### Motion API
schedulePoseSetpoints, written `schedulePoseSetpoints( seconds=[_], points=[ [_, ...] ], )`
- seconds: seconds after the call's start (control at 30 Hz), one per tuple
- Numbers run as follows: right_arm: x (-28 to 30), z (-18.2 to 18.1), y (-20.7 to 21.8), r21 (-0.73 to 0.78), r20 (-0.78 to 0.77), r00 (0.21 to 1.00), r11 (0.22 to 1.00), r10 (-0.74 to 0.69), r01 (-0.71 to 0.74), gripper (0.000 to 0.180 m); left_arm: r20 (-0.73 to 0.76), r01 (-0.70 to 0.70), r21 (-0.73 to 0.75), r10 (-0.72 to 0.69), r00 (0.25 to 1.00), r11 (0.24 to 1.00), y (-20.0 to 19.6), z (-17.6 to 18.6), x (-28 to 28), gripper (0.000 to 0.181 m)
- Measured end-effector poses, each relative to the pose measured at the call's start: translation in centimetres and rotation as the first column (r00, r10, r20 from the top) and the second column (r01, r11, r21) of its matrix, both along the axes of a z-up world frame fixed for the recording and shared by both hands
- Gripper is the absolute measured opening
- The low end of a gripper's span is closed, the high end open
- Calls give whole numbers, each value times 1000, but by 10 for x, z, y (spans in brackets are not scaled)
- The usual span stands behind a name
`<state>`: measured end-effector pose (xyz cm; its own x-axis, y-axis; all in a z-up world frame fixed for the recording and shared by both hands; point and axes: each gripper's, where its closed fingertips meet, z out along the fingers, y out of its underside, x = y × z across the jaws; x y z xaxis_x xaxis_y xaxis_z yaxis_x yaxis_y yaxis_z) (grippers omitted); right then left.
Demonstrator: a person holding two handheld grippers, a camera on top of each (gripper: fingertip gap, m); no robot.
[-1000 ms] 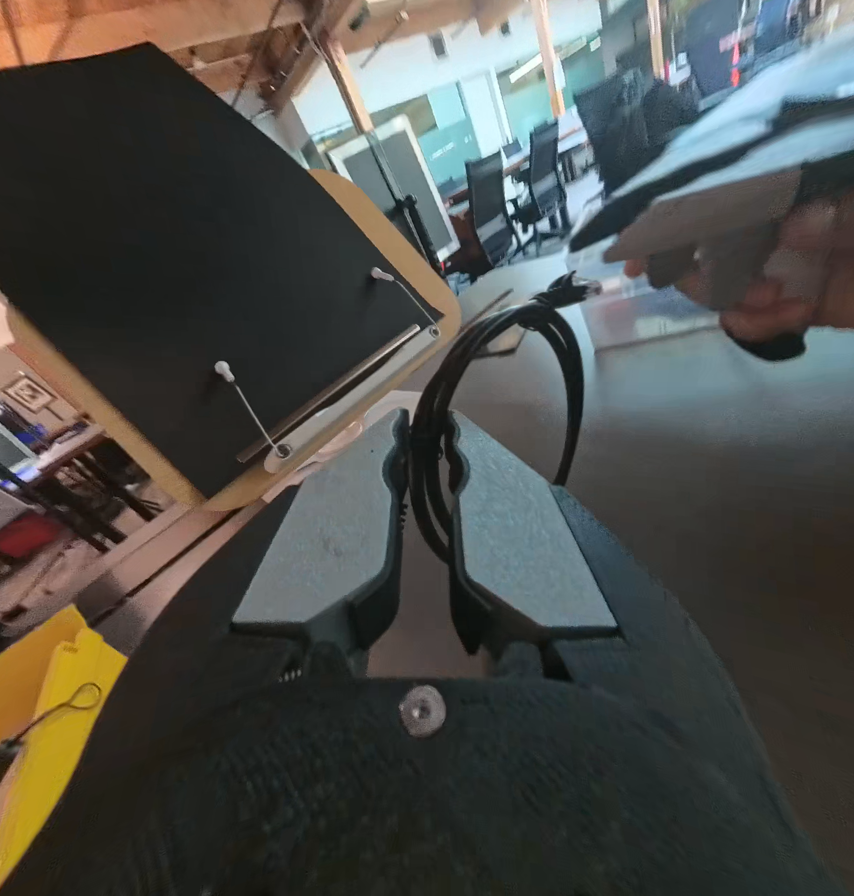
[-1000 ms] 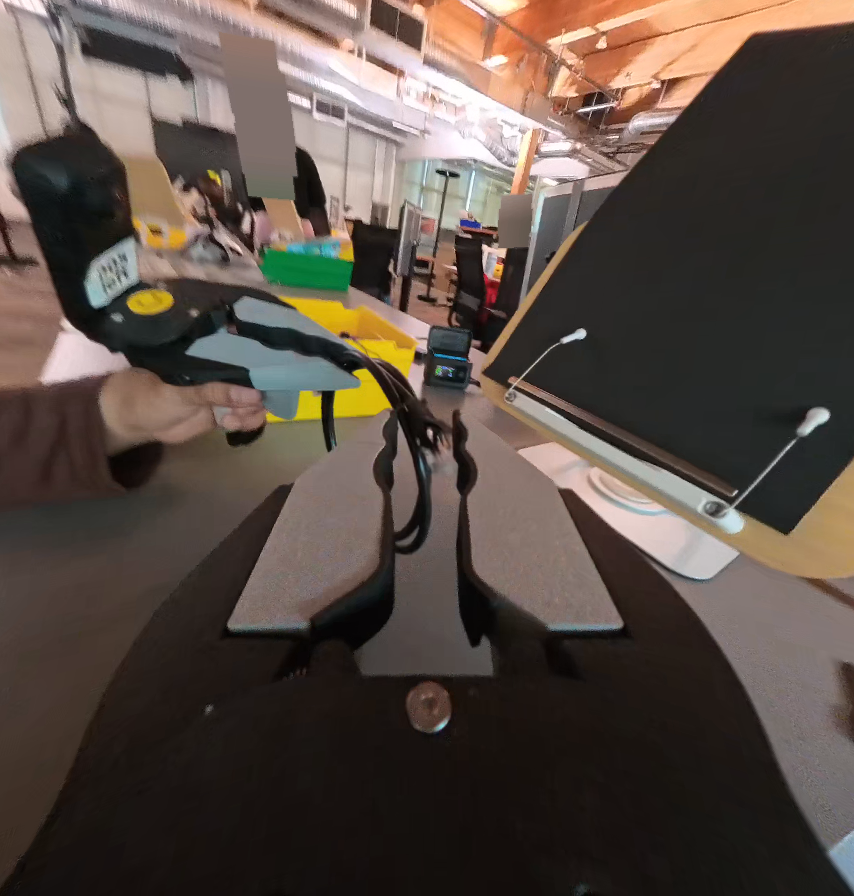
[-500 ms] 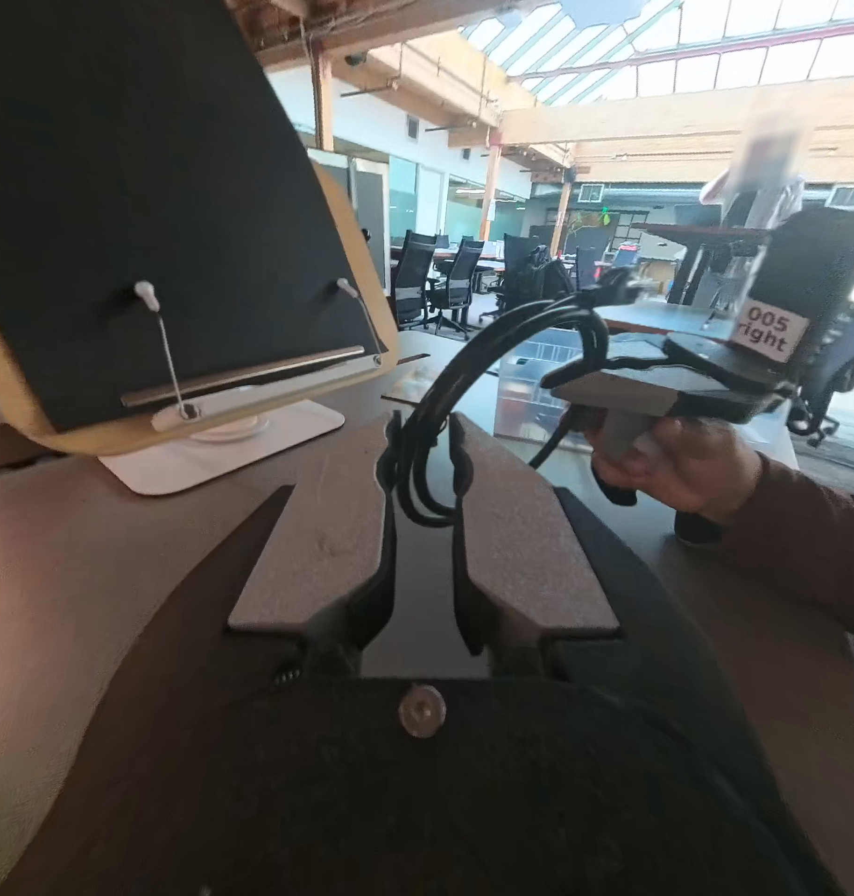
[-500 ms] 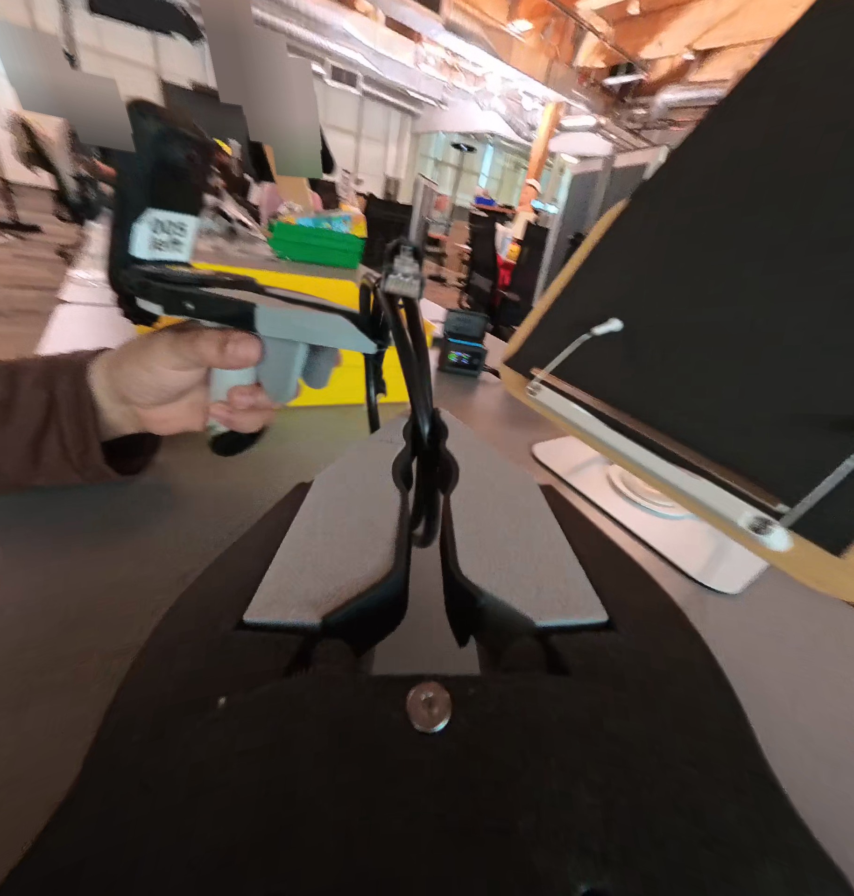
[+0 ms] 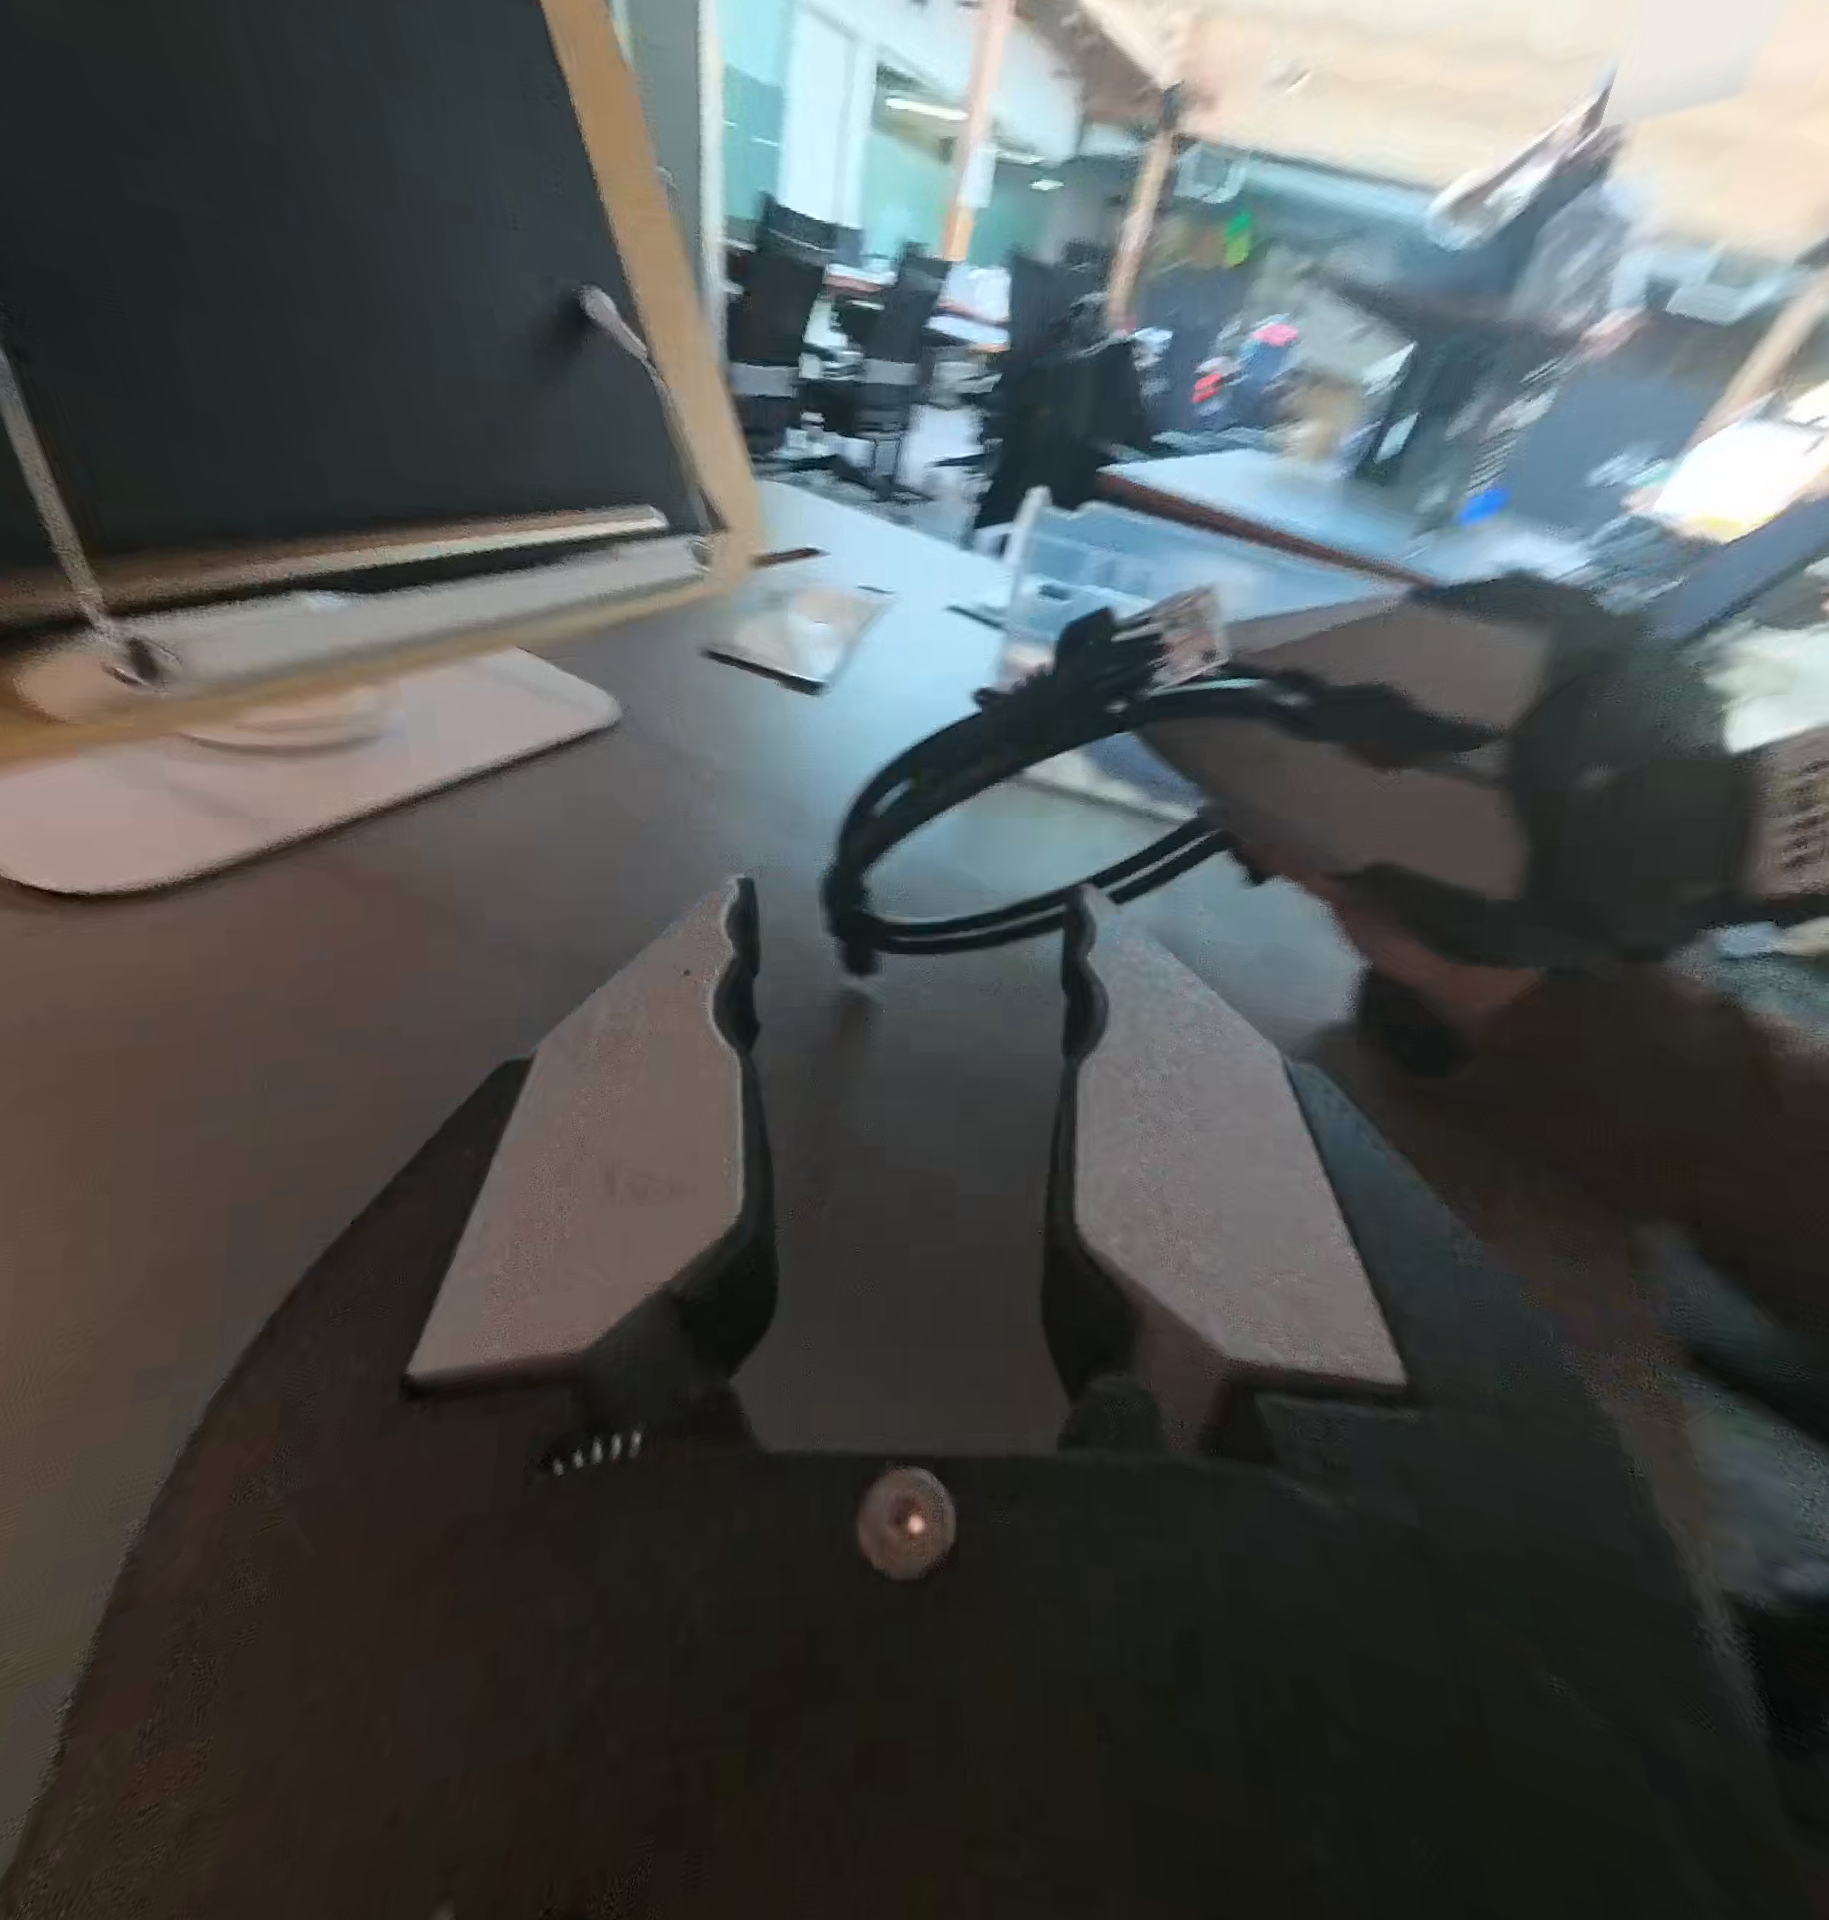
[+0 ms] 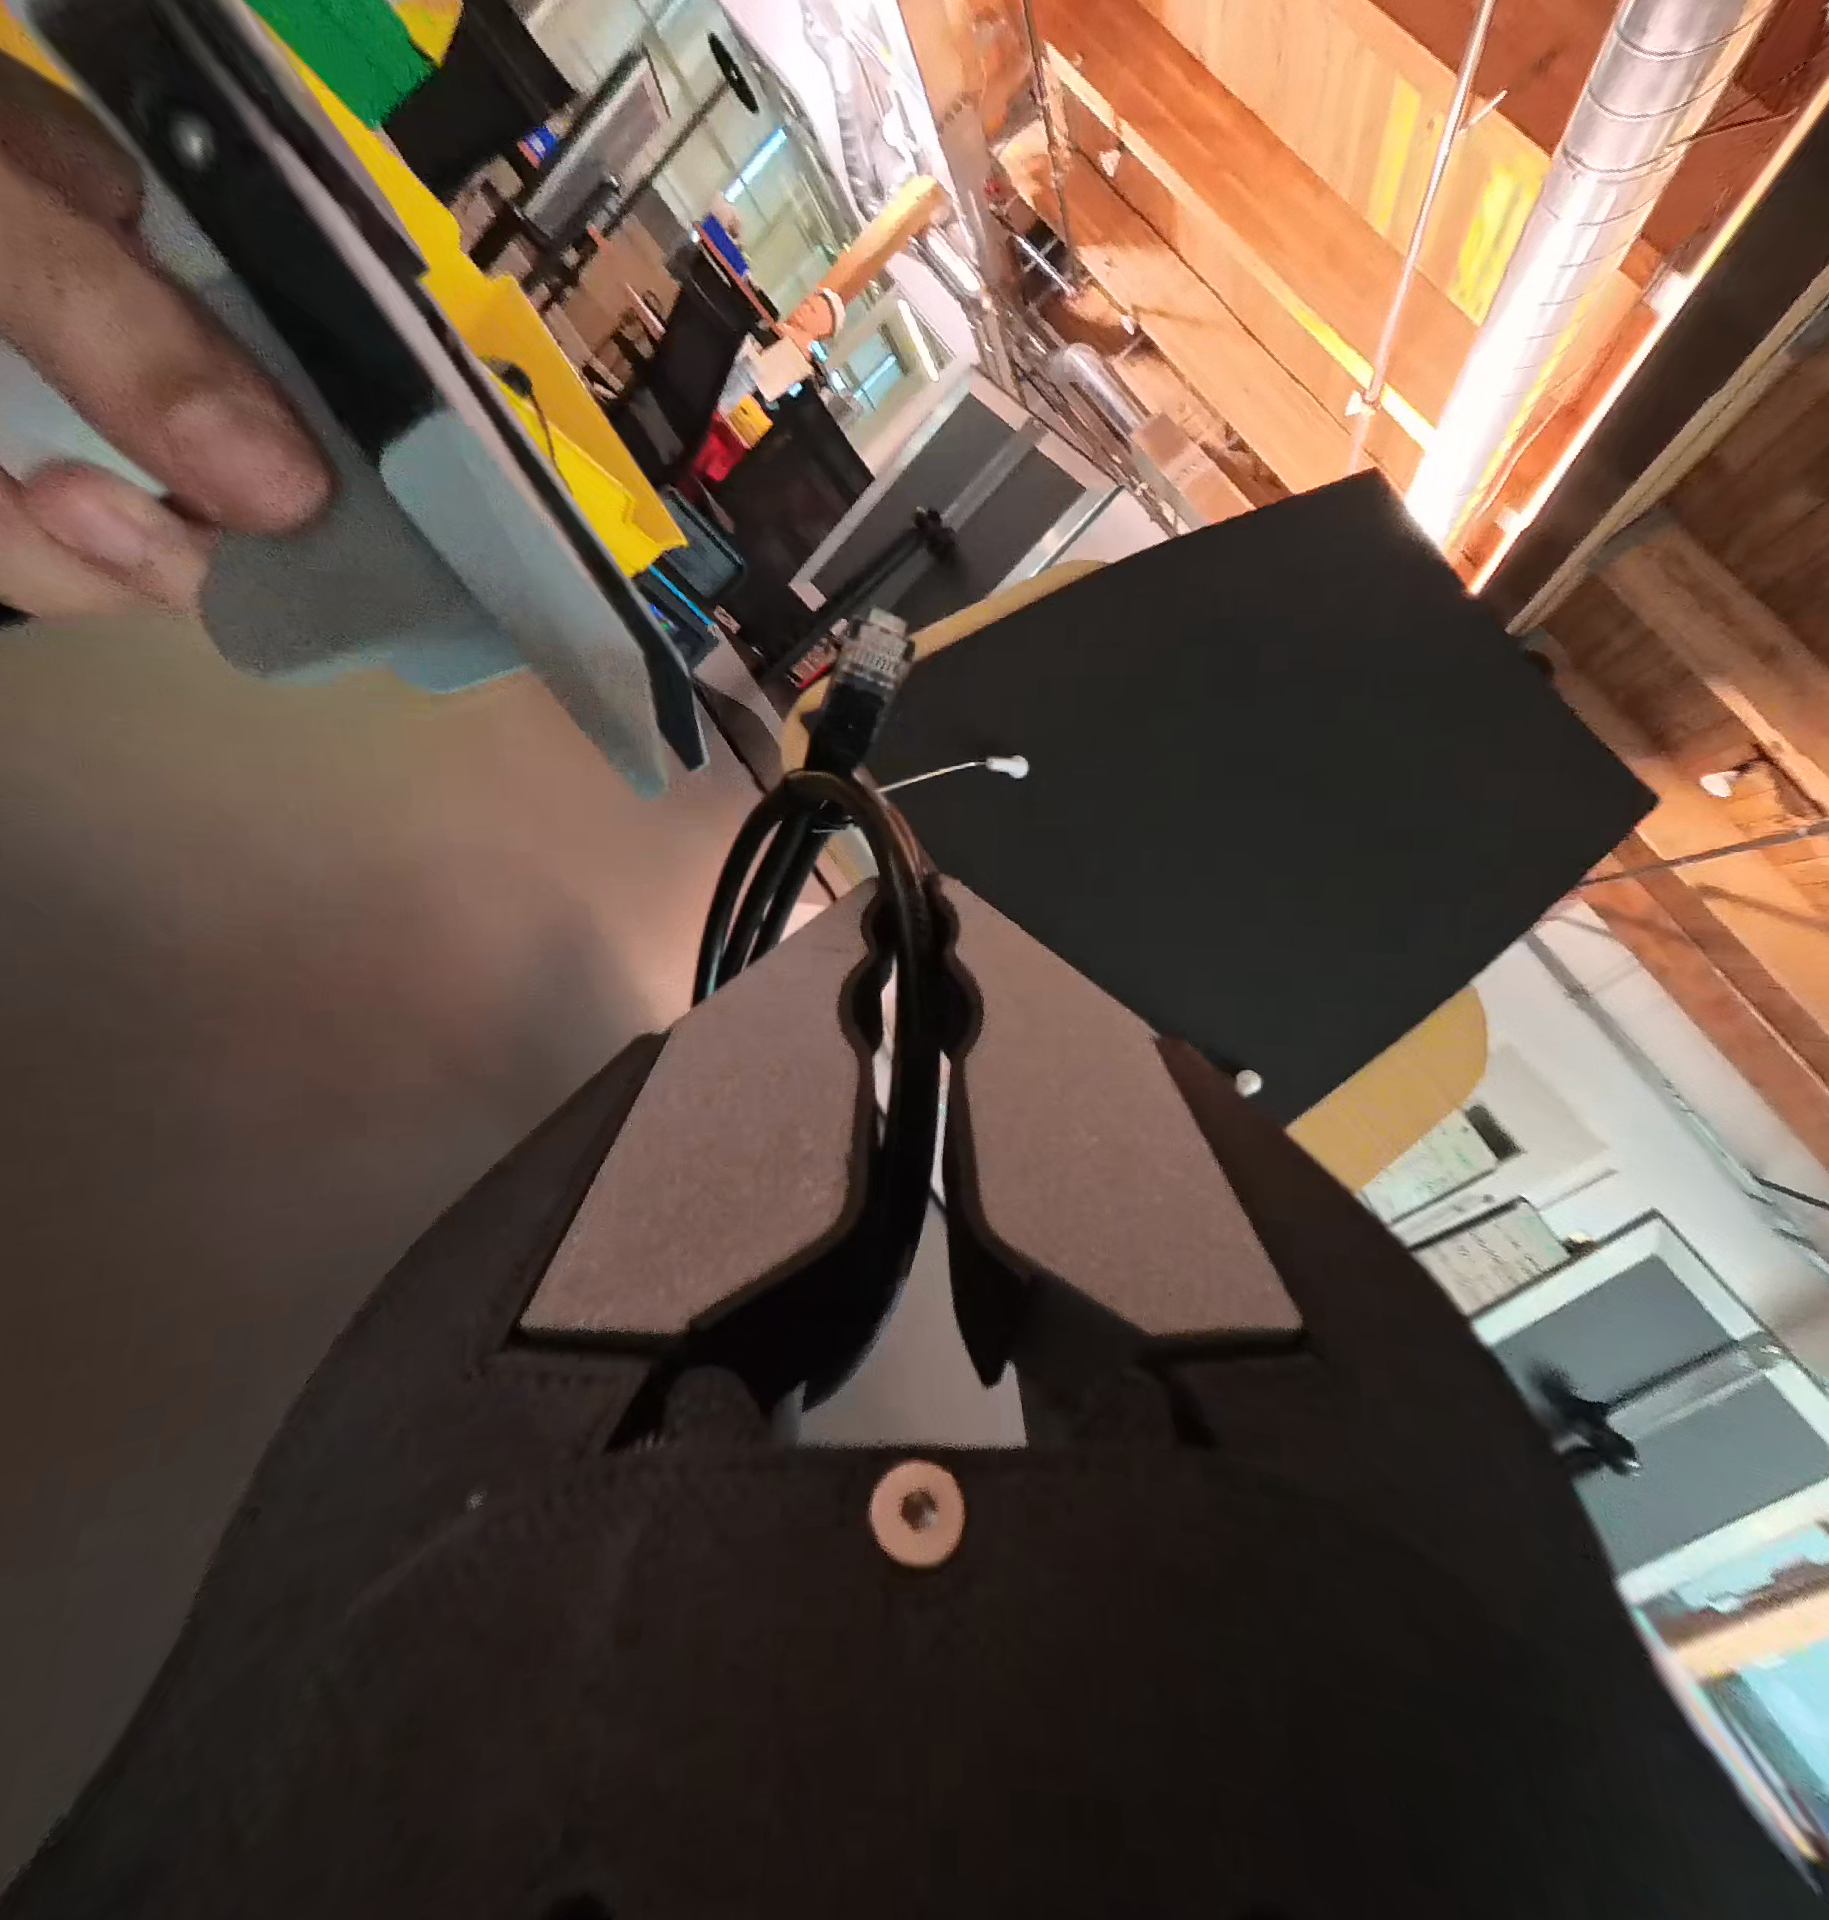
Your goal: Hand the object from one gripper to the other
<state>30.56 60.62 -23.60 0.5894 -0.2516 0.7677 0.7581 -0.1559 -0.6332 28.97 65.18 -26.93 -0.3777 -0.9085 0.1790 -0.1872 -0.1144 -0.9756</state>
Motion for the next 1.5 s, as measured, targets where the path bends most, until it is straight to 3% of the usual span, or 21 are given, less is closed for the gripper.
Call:
schedulePoseSetpoints(
  seconds=[0.1,0.27,0.33,0.37,0.43,0.53,0.6,0.77,0.83,0.9,0.97,1.03,1.1,1.13,1.2,1.33,1.43,1.5],
  points=[
    [-5,3,-4,8,-32,998,998,59,-59,1,86,-62,142,51,995,988,1,6,-1,53],
    [-28,5,-8,20,-180,947,964,264,-265,1,169,-44,223,6,986,974,-12,14,-5,52],
    [-35,5,-9,27,-259,909,943,326,-331,1,207,-10,266,-47,977,964,-22,18,-10,35],
    [-37,5,-10,36,-303,886,934,350,-356,0,217,13,294,-80,973,956,-29,18,-13,17],
    [-40,7,-13,74,-420,816,911,397,-406,2,230,-10,365,-80,970,931,-31,17,-12,11],
    [-40,14,-18,160,-608,630,853,482,-498,22,285,-127,429,-1,958,894,-18,22,-9,5],
    [-27,23,-24,253,-684,524,839,507,-482,32,354,-216,458,46,934,862,-8,31,-11,4],
    [1,34,-39,421,-803,225,793,551,-441,42,503,-476,572,173,847,668,17,46,-15,3],
    [-2,22,-36,426,-863,47,774,503,-469,43,542,-532,579,196,817,618,21,51,-17,3],
    [-7,0,-27,407,-913,-182,771,366,-489,51,598,-595,567,213,773,570,25,60,-22,3],
    [-24,-3,-27,478,-867,-426,680,261,-556,53,634,-627,549,213,743,552,26,68,-27,3],
    [-32,-1,-26,554,-790,-585,620,183,-555,55,671,-660,538,207,712,525,25,74,-32,3],
    [-36,-7,-20,536,-793,-589,637,155,-554,58,704,-690,532,197,683,491,23,80,-36,3],
    [-41,-10,-18,514,-806,-577,641,133,-569,72,718,-706,527,197,668,473,22,82,-38,2],
    [-48,-16,-17,483,-821,-562,642,97,-596,73,725,-734,527,224,651,429,26,84,-38,2],
    [-41,-21,-11,413,-882,-450,688,139,-596,86,710,-709,522,218,669,474,23,81,-37,2],
    [-43,-22,-10,434,-859,-498,679,114,-592,89,720,-705,506,207,663,497,18,84,-39,2],
    [-46,-25,-7,393,-896,-425,684,133,-614,89,699,-645,509,164,696,570,7,81,-38,2]
  ],
)
